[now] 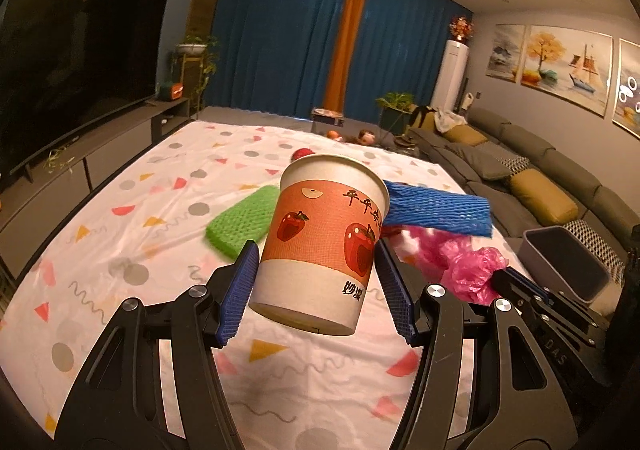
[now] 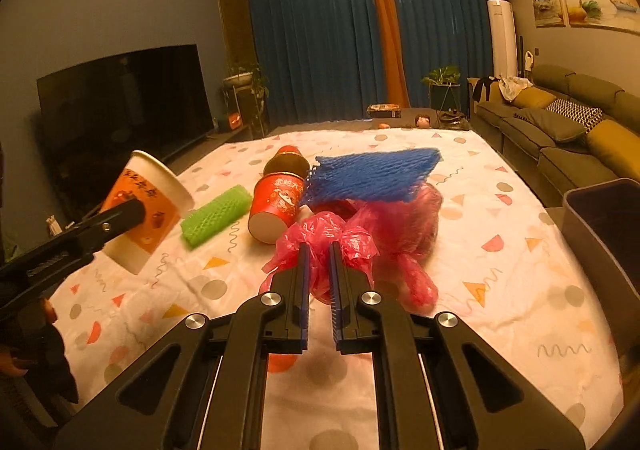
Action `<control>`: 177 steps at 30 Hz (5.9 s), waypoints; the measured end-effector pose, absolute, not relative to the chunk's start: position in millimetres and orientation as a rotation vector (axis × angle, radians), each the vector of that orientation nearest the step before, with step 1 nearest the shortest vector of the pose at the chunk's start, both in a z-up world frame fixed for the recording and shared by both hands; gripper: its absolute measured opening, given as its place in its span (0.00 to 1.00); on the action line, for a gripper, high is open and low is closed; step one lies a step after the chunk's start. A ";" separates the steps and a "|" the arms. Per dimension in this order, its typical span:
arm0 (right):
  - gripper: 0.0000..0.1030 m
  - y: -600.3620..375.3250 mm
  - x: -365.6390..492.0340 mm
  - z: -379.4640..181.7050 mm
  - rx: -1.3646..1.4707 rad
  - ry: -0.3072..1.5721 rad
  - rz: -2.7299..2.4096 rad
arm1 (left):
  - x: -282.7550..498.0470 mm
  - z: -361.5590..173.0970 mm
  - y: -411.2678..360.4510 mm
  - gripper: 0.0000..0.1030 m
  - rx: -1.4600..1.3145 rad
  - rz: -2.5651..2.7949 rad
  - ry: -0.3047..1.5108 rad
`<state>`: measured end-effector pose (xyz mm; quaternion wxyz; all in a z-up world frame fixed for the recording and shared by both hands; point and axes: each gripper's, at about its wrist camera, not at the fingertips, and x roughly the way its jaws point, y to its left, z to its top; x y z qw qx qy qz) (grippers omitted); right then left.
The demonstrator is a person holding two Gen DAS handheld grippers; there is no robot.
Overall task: Collect trash
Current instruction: 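Carry the apple-print cup and pink bag over the grey bin, then open the right tool over the bin while the left tool releases the cup, then move both open tools back over the trash on the table, then grasp the blue foam net with the right tool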
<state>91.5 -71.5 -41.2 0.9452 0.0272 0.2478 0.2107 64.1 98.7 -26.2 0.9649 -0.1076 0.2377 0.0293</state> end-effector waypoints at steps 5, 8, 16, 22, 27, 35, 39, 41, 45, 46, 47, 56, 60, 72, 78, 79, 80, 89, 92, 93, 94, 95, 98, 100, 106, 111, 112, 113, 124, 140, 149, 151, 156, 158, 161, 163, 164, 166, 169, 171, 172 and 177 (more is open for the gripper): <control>0.10 -89.6 75.6 -32.3 0.070 0.467 0.417 | 60.6 -23.4 85.1 0.57 -0.209 0.021 0.478; 0.10 -101.5 69.6 -27.8 0.082 0.452 0.409 | 59.9 -21.6 76.3 0.57 -0.202 0.001 0.477; 0.10 -125.2 54.5 -21.9 0.097 0.424 0.379 | 61.2 -19.1 57.2 0.57 -0.183 -0.037 0.474; 0.10 -141.8 47.9 -17.9 0.107 0.403 0.353 | 63.8 -17.8 42.1 0.57 -0.169 -0.065 0.473; 0.10 -152.9 45.8 -15.1 0.112 0.391 0.331 | 66.2 -17.3 28.2 0.57 -0.154 -0.092 0.470; 0.10 -174.8 44.2 -8.3 0.119 0.366 0.276 | 76.8 -13.7 2.0 0.57 -0.124 -0.142 0.460; 0.10 -192.4 46.8 -5.8 0.129 0.353 0.238 | 86.7 -10.7 -17.3 0.57 -0.106 -0.177 0.455; 0.10 -199.7 49.7 -4.6 0.131 0.348 0.218 | 90.5 -9.4 -26.9 0.57 -0.096 -0.190 0.450; 0.10 -221.1 52.4 -2.9 0.131 0.331 0.158 | 100.0 -4.8 -51.5 0.57 -0.077 -0.234 0.439; 0.10 -225.5 53.4 -2.9 0.131 0.329 0.145 | 103.2 -3.6 -59.3 0.57 -0.072 -0.248 0.436; 0.10 -231.9 54.8 -2.8 0.131 0.326 0.126 | 106.6 -2.5 -66.9 0.57 -0.069 -0.262 0.435; 0.10 -295.7 69.1 -5.9 0.151 0.299 -0.043 | 133.8 6.4 -133.0 0.57 -0.052 -0.397 0.421; 0.10 -321.8 76.6 -12.1 0.174 0.299 -0.100 | 144.7 7.8 -167.1 0.57 -0.049 -0.468 0.423; 0.10 -347.9 87.9 -31.6 0.199 0.320 -0.150 | 182.7 -10.0 -234.8 0.57 -0.033 -0.598 0.470; 0.10 -351.4 95.4 -34.7 0.207 0.329 -0.160 | 193.0 -18.2 -251.2 0.57 -0.031 -0.614 0.497; 0.10 -350.9 96.8 -34.8 0.210 0.331 -0.160 | 195.0 -19.9 -252.8 0.57 -0.028 -0.615 0.500; 0.10 -350.5 98.2 -35.1 0.212 0.332 -0.161 | 195.5 -21.6 -253.3 0.57 -0.025 -0.614 0.503; 0.10 -357.2 106.5 -41.2 0.231 0.349 -0.167 | 211.7 -31.4 -265.8 0.57 -0.033 -0.624 0.539; 0.10 -355.7 106.6 -40.5 0.234 0.354 -0.168 | 215.8 -35.0 -267.5 0.57 -0.038 -0.627 0.551; 0.10 -355.2 106.9 -40.6 0.234 0.356 -0.169 | 217.2 -35.8 -268.5 0.57 -0.040 -0.628 0.555; 0.10 -355.3 107.0 -40.7 0.235 0.356 -0.170 | 218.2 -36.6 -268.8 0.57 -0.042 -0.632 0.558; 0.10 -356.0 107.4 -41.0 0.236 0.357 -0.171 | 219.0 -37.6 -269.3 0.57 -0.043 -0.632 0.559; 0.10 -357.1 108.0 -39.9 0.237 0.359 -0.176 | 219.3 -40.3 -270.8 0.57 -0.045 -0.636 0.568; 0.11 -357.6 108.1 -40.0 0.239 0.359 -0.174 | 219.8 -40.7 -270.7 0.57 -0.046 -0.636 0.568; 0.17 -358.2 107.8 -41.6 0.239 0.357 -0.197 | 222.1 -43.2 -271.2 0.57 -0.051 -0.634 0.578; 0.26 -365.4 98.9 -40.1 0.284 0.334 -0.238 | 223.2 -46.4 -274.1 0.57 -0.049 -0.639 0.591; 0.29 -366.1 96.4 -39.7 0.292 0.327 -0.243 | 222.3 -47.3 -275.7 0.57 -0.047 -0.646 0.593; 0.32 -366.3 95.2 -39.5 0.296 0.323 -0.249 | 221.0 -48.5 -278.1 0.58 -0.038 -0.653 0.595; 0.48 -366.9 76.6 -33.0 0.300 0.285 -0.287 | 213.2 -57.5 -279.6 0.77 -0.026 -0.672 0.606; 0.60 -315.8 62.2 -29.8 0.258 0.289 -0.169 | 157.4 -46.4 -156.3 0.84 -0.034 -0.250 0.490; 0.61 -229.8 75.0 -42.0 0.174 0.369 0.035 | 116.1 -55.3 -48.0 0.84 -0.079 -0.028 0.497; 0.61 -211.0 80.2 -44.5 0.163 0.394 0.093 | 108.5 -55.2 -22.1 0.84 -0.092 0.030 0.501; 0.61 -164.4 99.3 -53.9 0.119 0.456 0.194 | 93.8 -50.8 28.8 0.84 -0.129 0.122 0.491; 0.61 -147.2 107.9 -58.1 0.095 0.479 0.220 | 87.6 -47.5 47.0 0.84 -0.152 0.154 0.481; 0.61 -127.8 117.1 -63.8 0.075 0.505 0.242 | 81.4 -45.0 67.0 0.84 -0.173 0.189 0.473; 0.61 -116.6 123.8 -66.1 0.059 0.518 0.253 | 78.1 -45.2 77.3 0.84 -0.183 0.201 0.472; 0.61 -112.1 126.0 -69.1 0.055 0.522 0.256 | 77.6 -46.6 80.4 0.84 -0.187 0.203 0.471; 0.61 -103.7 130.2 -74.4 0.048 0.537 0.265 | 76.5 -46.7 87.3 0.84 -0.194 0.208 0.468; 0.61 -98.2 141.5 -77.6 0.051 0.563 0.273 | 78.1 -47.1 92.4 0.84 -0.205 0.211 0.467; 0.61 -96.7 145.5 -78.9 0.054 0.574 0.276 | 79.2 -47.1 95.1 0.84 -0.213 0.209 0.465; 0.61 -95.0 148.9 -80.2 0.050 0.586 0.281 | 79.7 -47.5 95.8 0.84 -0.215 0.209 0.463; 0.61 -90.6 162.7 -84.8 0.061 0.633 0.314 | 82.5 -48.3 98.4 0.84 -0.222 0.204 0.462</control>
